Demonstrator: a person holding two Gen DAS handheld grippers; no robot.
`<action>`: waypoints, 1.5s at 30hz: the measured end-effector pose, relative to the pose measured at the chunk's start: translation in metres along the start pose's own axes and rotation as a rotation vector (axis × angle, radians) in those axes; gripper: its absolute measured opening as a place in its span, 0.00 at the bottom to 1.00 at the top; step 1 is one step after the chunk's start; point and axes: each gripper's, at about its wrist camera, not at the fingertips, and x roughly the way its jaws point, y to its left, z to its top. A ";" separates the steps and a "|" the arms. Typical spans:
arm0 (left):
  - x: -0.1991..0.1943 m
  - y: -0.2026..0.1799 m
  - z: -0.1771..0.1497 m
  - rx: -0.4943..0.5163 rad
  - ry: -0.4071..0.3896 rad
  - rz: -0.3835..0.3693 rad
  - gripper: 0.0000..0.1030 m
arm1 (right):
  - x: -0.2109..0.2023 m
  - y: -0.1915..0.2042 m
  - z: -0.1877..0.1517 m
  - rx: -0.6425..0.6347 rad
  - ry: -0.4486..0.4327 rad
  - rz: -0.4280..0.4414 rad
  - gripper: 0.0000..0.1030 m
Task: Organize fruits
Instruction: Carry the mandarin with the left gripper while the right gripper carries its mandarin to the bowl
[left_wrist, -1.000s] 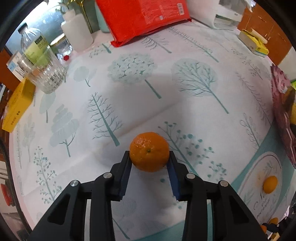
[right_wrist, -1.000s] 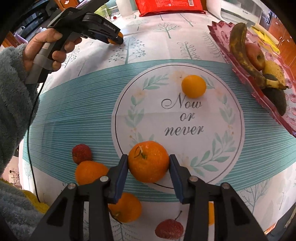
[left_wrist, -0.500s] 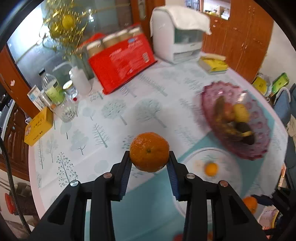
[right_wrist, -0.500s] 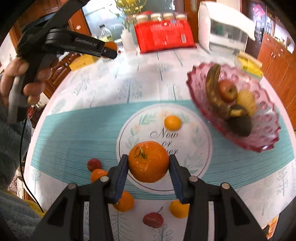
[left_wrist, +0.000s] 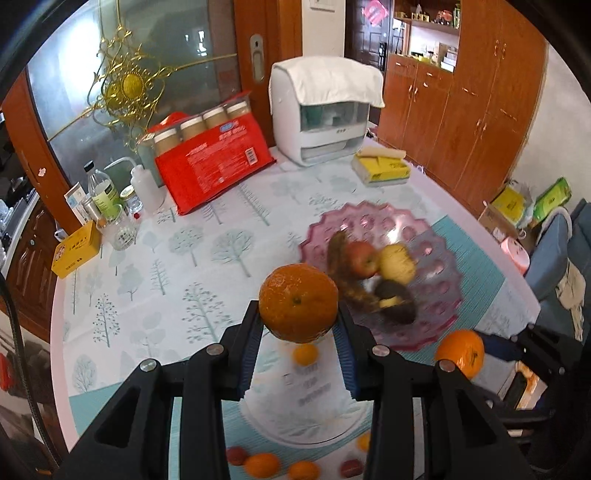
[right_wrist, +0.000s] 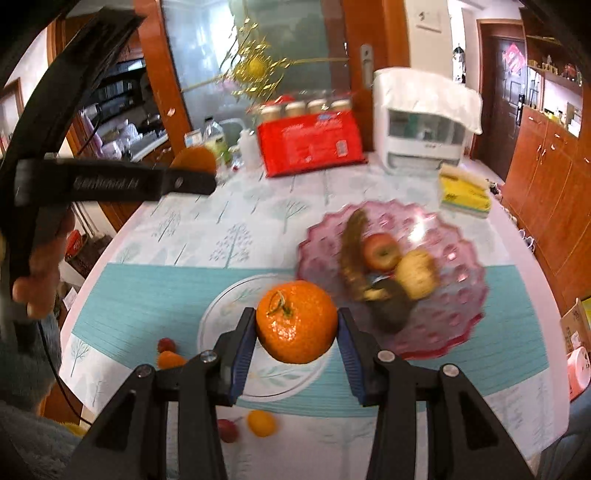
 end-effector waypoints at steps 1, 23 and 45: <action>-0.001 -0.008 0.001 -0.003 -0.003 0.001 0.35 | -0.005 -0.013 0.002 0.003 -0.010 -0.001 0.42; 0.077 -0.087 0.026 -0.074 0.081 0.021 0.35 | 0.008 -0.150 0.046 0.068 -0.074 -0.075 0.43; 0.132 -0.093 0.027 -0.066 0.179 0.036 0.36 | 0.067 -0.161 0.041 0.081 0.087 -0.100 0.43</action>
